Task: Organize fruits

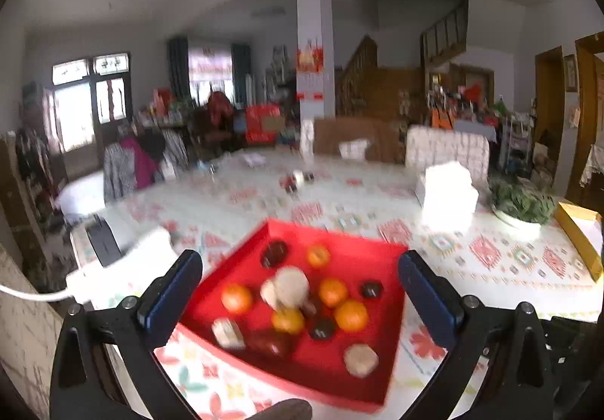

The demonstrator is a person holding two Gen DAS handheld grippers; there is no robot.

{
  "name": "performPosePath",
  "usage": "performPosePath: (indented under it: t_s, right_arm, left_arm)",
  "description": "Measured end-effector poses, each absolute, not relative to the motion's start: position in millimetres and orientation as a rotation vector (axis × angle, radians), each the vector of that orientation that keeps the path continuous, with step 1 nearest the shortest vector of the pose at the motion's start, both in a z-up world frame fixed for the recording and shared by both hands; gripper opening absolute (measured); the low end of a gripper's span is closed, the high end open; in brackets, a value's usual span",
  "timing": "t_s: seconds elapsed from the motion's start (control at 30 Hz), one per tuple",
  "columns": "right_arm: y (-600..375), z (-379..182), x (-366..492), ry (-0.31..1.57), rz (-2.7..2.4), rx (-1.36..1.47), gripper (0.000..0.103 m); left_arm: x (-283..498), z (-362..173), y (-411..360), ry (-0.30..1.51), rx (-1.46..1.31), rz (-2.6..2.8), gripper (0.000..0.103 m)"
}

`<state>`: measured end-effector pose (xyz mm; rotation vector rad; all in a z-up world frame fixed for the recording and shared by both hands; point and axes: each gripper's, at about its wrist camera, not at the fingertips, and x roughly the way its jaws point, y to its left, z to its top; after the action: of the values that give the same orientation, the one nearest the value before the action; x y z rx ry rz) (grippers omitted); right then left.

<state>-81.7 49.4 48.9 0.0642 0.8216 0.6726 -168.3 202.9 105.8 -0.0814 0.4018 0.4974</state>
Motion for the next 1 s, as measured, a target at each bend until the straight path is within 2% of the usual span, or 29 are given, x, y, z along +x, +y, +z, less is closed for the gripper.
performPosePath:
  t_s: [0.2, 1.0]
  right_arm:
    - [42, 44, -101, 0.831, 0.690, 0.042, 0.067]
    - [79, 39, -134, 0.804, 0.755, -0.090, 0.071]
  left_arm:
    - [-166, 95, 194, 0.492, -0.132, 0.469, 0.103]
    - [-170, 85, 201, 0.532, -0.143, 0.480, 0.103]
